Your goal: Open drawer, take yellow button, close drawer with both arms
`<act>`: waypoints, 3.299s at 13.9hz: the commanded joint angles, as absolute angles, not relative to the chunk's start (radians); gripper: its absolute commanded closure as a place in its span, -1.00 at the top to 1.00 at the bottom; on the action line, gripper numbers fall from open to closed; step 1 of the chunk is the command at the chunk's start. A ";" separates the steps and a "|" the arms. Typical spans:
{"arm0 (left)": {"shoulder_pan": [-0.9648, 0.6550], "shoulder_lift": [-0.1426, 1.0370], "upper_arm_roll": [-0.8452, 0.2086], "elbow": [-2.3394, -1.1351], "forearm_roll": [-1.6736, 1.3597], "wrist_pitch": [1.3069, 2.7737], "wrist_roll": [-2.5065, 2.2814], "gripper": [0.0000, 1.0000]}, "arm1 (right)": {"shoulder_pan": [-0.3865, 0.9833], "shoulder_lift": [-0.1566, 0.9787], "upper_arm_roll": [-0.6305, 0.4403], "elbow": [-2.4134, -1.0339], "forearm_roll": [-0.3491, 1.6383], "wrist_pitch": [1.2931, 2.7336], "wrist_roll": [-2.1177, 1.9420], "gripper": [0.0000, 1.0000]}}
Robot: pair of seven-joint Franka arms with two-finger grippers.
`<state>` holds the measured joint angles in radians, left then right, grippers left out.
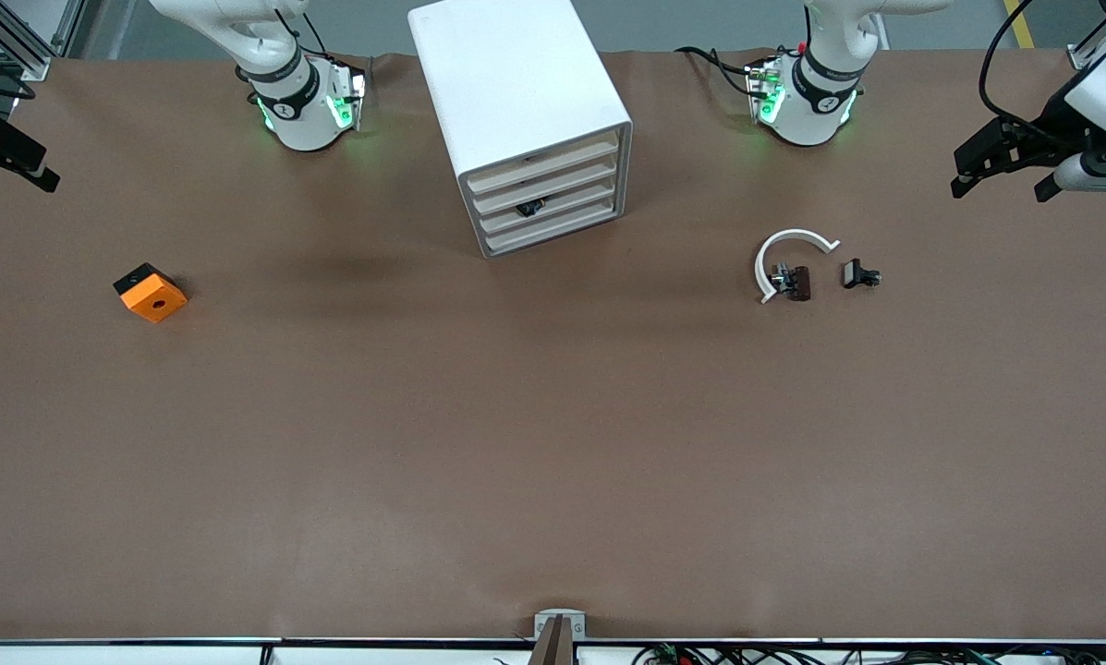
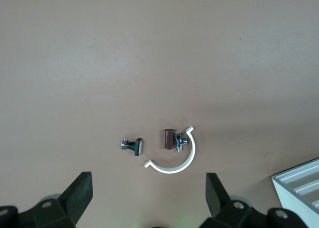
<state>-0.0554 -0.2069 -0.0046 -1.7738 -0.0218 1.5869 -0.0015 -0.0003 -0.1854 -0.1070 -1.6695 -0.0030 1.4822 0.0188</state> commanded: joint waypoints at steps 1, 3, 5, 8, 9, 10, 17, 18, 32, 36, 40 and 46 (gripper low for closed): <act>-0.057 -0.195 -0.014 -1.737 -0.023 1.560 0.005 1.00 | -0.002 -0.213 -0.109 -1.695 0.005 1.491 0.014 1.00; -0.058 -0.164 -0.014 -1.700 -0.025 1.533 -0.008 1.00 | -0.002 -0.213 -0.109 -1.695 0.005 1.491 0.014 1.00; -0.058 -0.150 -0.027 -1.709 -0.025 1.523 -0.012 1.00 | -0.002 -0.212 -0.109 -1.695 0.005 1.491 0.014 1.00; -0.061 -0.130 -0.049 -1.770 -0.025 1.534 -0.012 1.00 | -0.002 -0.212 -0.109 -1.695 0.005 1.491 0.014 1.00; -0.061 -0.123 -0.061 -1.796 -0.025 1.552 -0.012 1.00 | -0.002 -0.212 -0.109 -1.695 0.005 1.491 0.014 1.00; -0.061 -0.111 -0.080 -1.833 -0.023 1.589 -0.012 1.00 | -0.002 -0.212 -0.109 -1.695 0.005 1.491 0.014 1.00; -0.064 0.081 -0.233 -1.945 -0.021 1.821 -0.133 1.00 | -0.002 -0.212 -0.109 -1.695 0.005 1.491 0.014 1.00; -0.067 0.124 -0.268 -1.942 -0.021 1.847 -0.197 1.00 | -0.002 -0.212 -0.109 -1.695 0.005 1.491 0.014 1.00; -0.255 0.486 -0.336 -1.726 -0.188 1.846 -1.003 1.00 | -0.002 -0.210 -0.109 -1.695 -0.002 1.493 0.014 1.00; -0.311 0.636 -0.336 -1.562 -0.255 1.734 -1.308 1.00 | -0.002 -0.210 -0.109 -1.695 -0.002 1.491 0.014 1.00; -0.341 0.791 -0.336 -1.427 -0.354 1.620 -1.696 1.00 | -0.002 -0.210 -0.109 -1.695 -0.002 1.491 0.014 1.00; -0.330 0.868 -0.330 -1.370 -0.602 1.344 -2.017 1.00 | -0.002 -0.210 -0.109 -1.695 -0.002 1.491 0.014 1.00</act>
